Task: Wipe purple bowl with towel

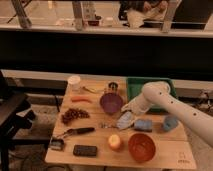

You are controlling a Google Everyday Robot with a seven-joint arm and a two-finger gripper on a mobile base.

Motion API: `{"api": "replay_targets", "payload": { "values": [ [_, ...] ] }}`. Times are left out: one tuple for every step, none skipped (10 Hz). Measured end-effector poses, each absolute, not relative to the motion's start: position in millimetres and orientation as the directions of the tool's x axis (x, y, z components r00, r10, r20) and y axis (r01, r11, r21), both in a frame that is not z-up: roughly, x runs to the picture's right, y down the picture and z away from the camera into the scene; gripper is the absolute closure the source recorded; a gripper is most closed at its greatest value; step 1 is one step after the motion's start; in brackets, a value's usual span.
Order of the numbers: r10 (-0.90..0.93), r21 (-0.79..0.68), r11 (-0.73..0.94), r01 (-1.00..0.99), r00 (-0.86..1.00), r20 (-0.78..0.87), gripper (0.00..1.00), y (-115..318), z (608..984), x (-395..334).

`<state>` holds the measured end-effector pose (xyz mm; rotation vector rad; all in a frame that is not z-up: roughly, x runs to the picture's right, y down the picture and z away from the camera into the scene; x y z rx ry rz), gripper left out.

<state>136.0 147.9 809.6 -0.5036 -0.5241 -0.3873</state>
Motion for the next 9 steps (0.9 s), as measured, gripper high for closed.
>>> {"api": "replay_targets", "payload": {
  "values": [
    [-0.209,-0.36,0.808,0.466,0.798,0.565,0.39,150,814,137],
    [-0.203,-0.366,0.806,0.465,0.798,0.567,0.39,152,817,137],
    [-0.199,-0.366,0.808,0.461,0.799,0.568,0.38,150,819,138],
    [-0.194,-0.366,0.811,0.457,0.8,0.568,0.34,149,821,141],
    [-0.185,-0.37,0.813,0.45,0.802,0.568,0.34,149,824,145],
    [-0.178,-0.372,0.815,0.444,0.804,0.568,0.34,149,826,147],
    [-0.17,-0.377,0.816,0.438,0.805,0.569,0.34,150,829,148],
    [-0.159,-0.383,0.816,0.433,0.806,0.571,0.34,153,832,149],
    [-0.148,-0.391,0.815,0.428,0.806,0.574,0.34,155,836,149]
  ]
}}
